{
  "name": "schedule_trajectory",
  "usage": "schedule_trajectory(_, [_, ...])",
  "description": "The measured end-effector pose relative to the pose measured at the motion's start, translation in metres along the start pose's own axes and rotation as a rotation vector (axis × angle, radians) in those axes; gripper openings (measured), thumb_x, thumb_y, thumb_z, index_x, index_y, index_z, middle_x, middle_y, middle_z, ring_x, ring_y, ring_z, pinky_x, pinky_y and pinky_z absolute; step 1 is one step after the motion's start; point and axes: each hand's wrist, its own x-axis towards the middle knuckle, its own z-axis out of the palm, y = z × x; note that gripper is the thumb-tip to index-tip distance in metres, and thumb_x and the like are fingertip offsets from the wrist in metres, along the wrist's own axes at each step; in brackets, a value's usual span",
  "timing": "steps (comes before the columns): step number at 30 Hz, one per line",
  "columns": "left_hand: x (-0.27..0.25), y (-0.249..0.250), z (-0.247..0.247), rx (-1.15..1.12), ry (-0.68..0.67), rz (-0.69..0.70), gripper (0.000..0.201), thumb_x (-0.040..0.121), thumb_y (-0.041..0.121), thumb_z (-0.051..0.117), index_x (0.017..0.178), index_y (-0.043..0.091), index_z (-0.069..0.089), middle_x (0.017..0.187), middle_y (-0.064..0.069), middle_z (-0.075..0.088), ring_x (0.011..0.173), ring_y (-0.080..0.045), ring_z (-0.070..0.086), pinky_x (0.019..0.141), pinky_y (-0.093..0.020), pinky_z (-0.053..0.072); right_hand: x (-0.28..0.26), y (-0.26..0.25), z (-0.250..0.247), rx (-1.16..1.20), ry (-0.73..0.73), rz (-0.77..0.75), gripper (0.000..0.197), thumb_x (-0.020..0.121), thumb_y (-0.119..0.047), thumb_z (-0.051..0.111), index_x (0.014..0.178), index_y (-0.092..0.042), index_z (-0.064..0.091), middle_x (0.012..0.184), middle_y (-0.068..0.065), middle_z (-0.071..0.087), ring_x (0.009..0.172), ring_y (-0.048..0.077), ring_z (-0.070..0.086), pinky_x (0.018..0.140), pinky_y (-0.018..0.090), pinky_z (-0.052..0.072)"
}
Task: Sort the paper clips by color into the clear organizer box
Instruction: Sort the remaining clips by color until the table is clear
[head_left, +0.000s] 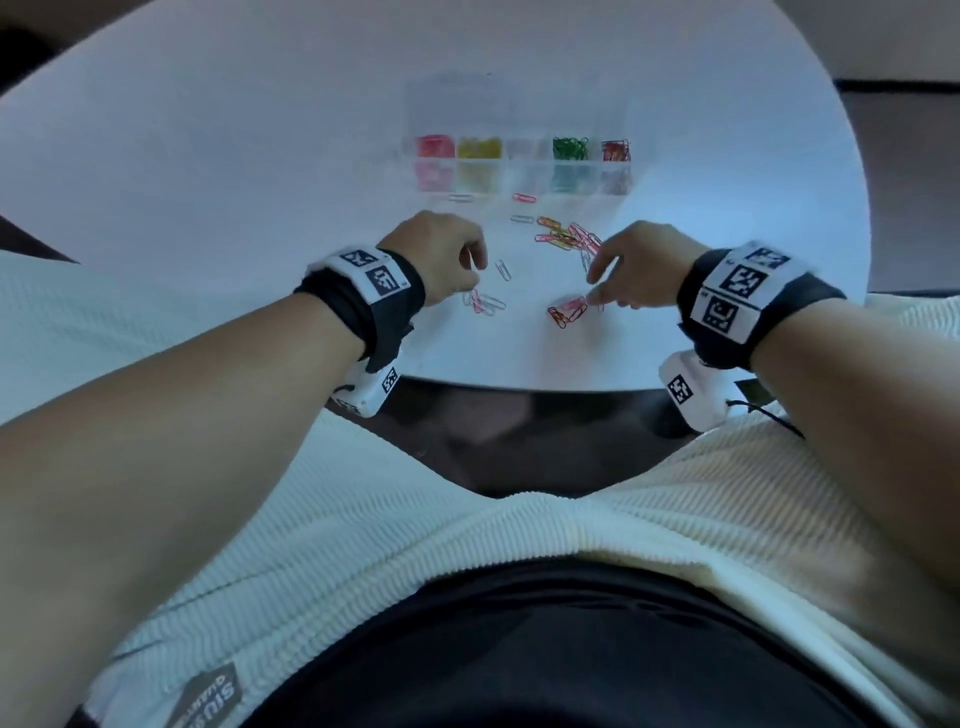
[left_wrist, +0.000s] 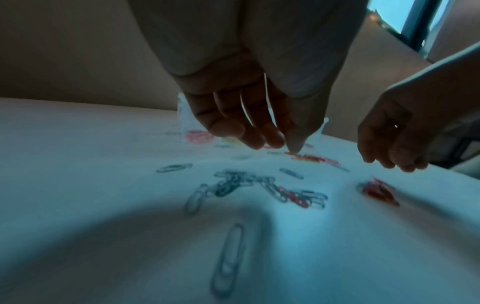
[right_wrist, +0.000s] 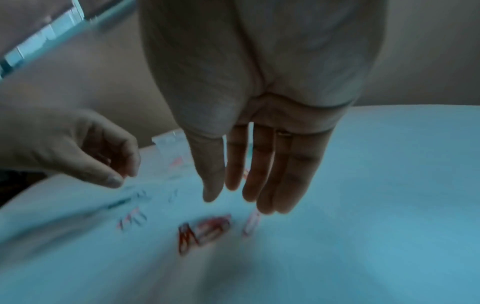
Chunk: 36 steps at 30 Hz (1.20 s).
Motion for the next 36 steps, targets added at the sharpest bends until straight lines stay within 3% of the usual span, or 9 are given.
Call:
schedule_trajectory(5, [0.002, 0.000, 0.021, 0.084, -0.090, 0.025, 0.038, 0.085, 0.035, 0.069, 0.119, 0.020, 0.060, 0.110, 0.000, 0.059, 0.101, -0.021, 0.055, 0.086, -0.033, 0.044, 0.004, 0.009, 0.008, -0.006, 0.066, 0.084, 0.025, 0.080, -0.029, 0.079, 0.091, -0.014, 0.063, 0.073, 0.005, 0.068, 0.071, 0.021, 0.067, 0.056, 0.022, 0.045])
schedule_trajectory(8, [0.003, -0.001, 0.030, 0.145, -0.115, 0.026, 0.036, 0.087, 0.033, 0.066, 0.120, 0.020, 0.059, 0.113, -0.003, 0.054, 0.105, -0.023, 0.053, 0.089, -0.033, 0.043, 0.007, 0.012, 0.010, -0.015, 0.077, 0.113, 0.023, 0.079, -0.028, 0.079, 0.089, -0.016, 0.062, 0.068, 0.001, 0.063, 0.073, 0.022, 0.067, 0.052, 0.021, 0.040])
schedule_trajectory(16, [0.003, -0.003, 0.030, 0.088, -0.049, -0.009, 0.025, 0.090, 0.018, 0.058, 0.114, 0.020, 0.065, 0.112, -0.002, 0.066, 0.105, -0.023, 0.058, 0.084, -0.029, 0.044, 0.008, 0.008, 0.016, 0.054, 0.118, 0.140, 0.012, 0.077, -0.010, 0.076, 0.085, -0.013, 0.067, 0.080, 0.011, 0.072, 0.078, 0.027, 0.072, 0.077, 0.037, 0.060])
schedule_trajectory(21, [0.002, -0.004, 0.032, -0.002, -0.042, -0.070, 0.030, 0.084, 0.019, 0.063, 0.114, 0.025, 0.060, 0.104, -0.004, 0.067, 0.095, -0.026, 0.062, 0.085, -0.039, 0.052, 0.009, 0.006, 0.018, 0.055, 0.127, 0.150, 0.019, 0.077, -0.006, 0.067, 0.093, -0.015, 0.065, 0.084, 0.009, 0.070, 0.077, 0.027, 0.072, 0.069, 0.030, 0.059])
schedule_trajectory(26, [0.005, -0.007, 0.032, 0.012, -0.007, -0.087, 0.034, 0.089, 0.030, 0.061, 0.121, 0.019, 0.060, 0.114, -0.006, 0.065, 0.106, -0.027, 0.059, 0.090, -0.034, 0.048, 0.011, 0.007, 0.013, 0.212, 0.081, 0.204, 0.006, 0.085, -0.010, 0.061, 0.088, -0.008, 0.067, 0.075, 0.010, 0.068, 0.066, 0.023, 0.067, 0.071, 0.032, 0.059])
schedule_trajectory(28, [0.007, -0.007, 0.031, 0.031, 0.009, -0.079, 0.031, 0.091, 0.030, 0.060, 0.119, 0.018, 0.062, 0.114, -0.006, 0.066, 0.106, -0.027, 0.059, 0.087, -0.032, 0.045, 0.011, 0.006, 0.008, 0.467, 0.060, 0.286, 0.012, 0.086, 0.001, 0.054, 0.075, 0.000, 0.059, 0.065, 0.014, 0.056, 0.055, 0.025, 0.056, 0.061, 0.034, 0.055])
schedule_trajectory(31, [0.011, -0.008, 0.031, 0.035, 0.021, -0.064, 0.021, 0.090, 0.025, 0.060, 0.108, 0.016, 0.067, 0.110, -0.005, 0.067, 0.102, -0.025, 0.060, 0.080, -0.029, 0.043, 0.005, 0.006, 0.006, 0.776, 0.059, 0.321, 0.030, 0.078, 0.013, 0.029, 0.060, -0.009, 0.038, 0.061, 0.009, 0.034, 0.050, 0.021, 0.035, 0.050, 0.029, 0.032])
schedule_trajectory(33, [0.013, -0.008, 0.032, 0.041, 0.019, -0.055, 0.017, 0.091, 0.023, 0.060, 0.104, 0.015, 0.067, 0.108, -0.005, 0.066, 0.101, -0.024, 0.058, 0.077, -0.027, 0.040, 0.002, 0.005, 0.007, 0.824, 0.035, 0.274, 0.031, 0.072, 0.013, 0.021, 0.056, -0.010, 0.035, 0.062, 0.009, 0.033, 0.052, 0.019, 0.030, 0.053, 0.028, 0.024])
schedule_trajectory(36, [0.015, -0.009, 0.033, 0.049, 0.013, -0.040, 0.014, 0.092, 0.021, 0.059, 0.103, 0.015, 0.066, 0.108, -0.006, 0.063, 0.100, -0.025, 0.057, 0.077, -0.028, 0.040, 0.002, 0.004, 0.011, 0.730, 0.011, 0.165, 0.028, 0.065, 0.012, 0.023, 0.055, -0.005, 0.043, 0.061, 0.009, 0.039, 0.052, 0.020, 0.030, 0.051, 0.026, 0.025])
